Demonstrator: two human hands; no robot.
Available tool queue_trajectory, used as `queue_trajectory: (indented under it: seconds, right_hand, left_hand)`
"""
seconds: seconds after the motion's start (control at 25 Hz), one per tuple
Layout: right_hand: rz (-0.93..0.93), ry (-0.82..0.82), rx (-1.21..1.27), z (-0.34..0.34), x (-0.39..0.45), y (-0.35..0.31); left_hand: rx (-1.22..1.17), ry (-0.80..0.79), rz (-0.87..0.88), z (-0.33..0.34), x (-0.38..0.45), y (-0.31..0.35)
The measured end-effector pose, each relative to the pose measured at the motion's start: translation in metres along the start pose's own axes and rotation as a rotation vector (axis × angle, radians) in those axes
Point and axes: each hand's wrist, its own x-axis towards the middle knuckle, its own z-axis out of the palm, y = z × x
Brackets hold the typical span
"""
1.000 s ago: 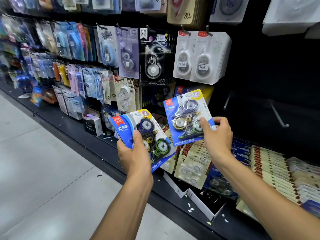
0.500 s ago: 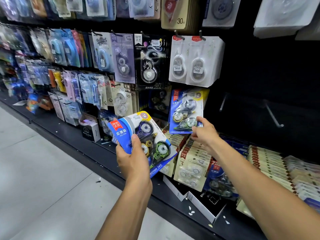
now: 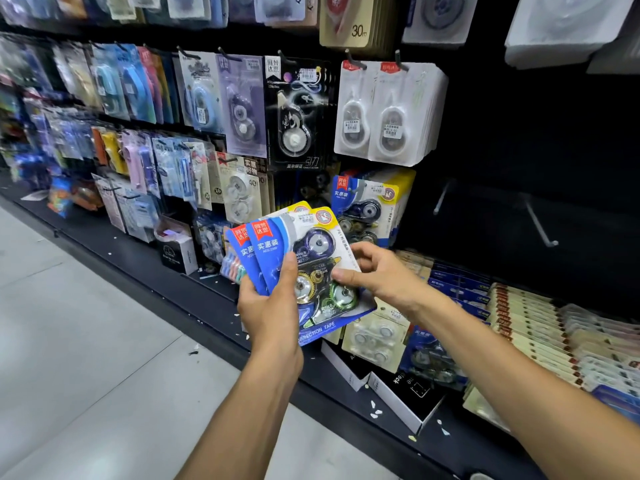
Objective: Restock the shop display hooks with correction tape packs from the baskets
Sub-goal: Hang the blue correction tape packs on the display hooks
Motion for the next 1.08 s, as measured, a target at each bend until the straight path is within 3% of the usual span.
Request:
queue_trajectory:
  seconds: [0.16, 0.36, 0.72, 0.84, 1.08]
  right_hand:
    - [0.046, 0.190, 0.037, -0.001, -0.002, -0.005]
    - [-0.006, 0.473, -0.033, -0.017, 0.006, -0.006]
    - [-0.114, 0.809, -0.094, -0.003, 0.015, -0.007]
    - [-0.159, 0.788, -0.208, 0.003, 0.013, -0.007]
    - [0.149, 0.502, -0.267, -0.009, 0.037, -0.007]
  left_hand:
    - [-0.072, 0.039, -0.060, 0.001, 0.005, -0.001]
    - [0.106, 0.239, 0.103, -0.005, 0.013, -0.002]
    - [0.155, 0.230, 0.151, -0.006, 0.013, -0.002]
    - [0.166, 0.233, 0.158, -0.004, 0.008, 0.001]
    - [0.154, 0.229, 0.198, -0.009, 0.005, 0.005]
